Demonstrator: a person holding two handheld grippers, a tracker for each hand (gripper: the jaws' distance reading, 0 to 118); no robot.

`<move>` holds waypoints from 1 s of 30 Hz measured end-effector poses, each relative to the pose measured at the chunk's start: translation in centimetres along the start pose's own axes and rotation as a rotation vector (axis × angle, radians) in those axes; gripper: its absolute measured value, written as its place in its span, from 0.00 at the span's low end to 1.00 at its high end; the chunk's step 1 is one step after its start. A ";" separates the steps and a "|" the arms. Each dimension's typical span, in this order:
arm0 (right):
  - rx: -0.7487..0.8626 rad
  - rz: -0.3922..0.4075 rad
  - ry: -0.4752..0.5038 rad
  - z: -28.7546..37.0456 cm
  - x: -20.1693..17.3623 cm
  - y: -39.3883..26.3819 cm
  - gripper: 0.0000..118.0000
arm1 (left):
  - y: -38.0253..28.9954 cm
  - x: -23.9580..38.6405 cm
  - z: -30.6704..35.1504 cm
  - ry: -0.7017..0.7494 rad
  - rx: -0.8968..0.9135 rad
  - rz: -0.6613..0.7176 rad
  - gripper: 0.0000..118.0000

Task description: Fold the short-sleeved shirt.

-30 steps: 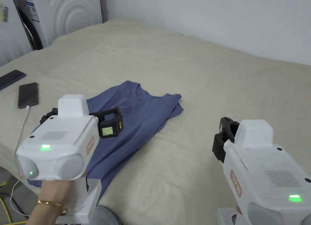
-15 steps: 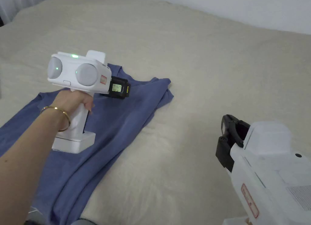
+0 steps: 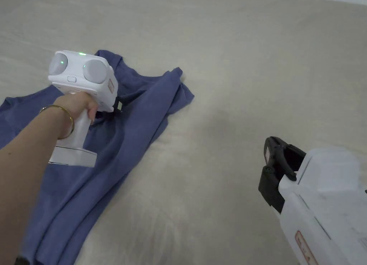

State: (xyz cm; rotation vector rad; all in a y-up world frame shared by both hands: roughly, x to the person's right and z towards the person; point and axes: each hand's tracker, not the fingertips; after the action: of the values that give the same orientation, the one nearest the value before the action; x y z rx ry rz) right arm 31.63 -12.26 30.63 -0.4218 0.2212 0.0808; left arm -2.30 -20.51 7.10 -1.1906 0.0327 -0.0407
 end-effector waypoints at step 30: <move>0.217 -0.037 -0.077 7.9 1.2 1.4 0.00 | -6.7 -1.1 37.6 -0.070 0.904 0.159 0.00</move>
State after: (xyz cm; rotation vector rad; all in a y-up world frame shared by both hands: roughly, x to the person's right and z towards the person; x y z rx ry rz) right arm 34.14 -7.66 36.79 -0.2064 0.1440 0.0366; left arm -1.77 11.91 27.24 -0.2823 0.0415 0.1176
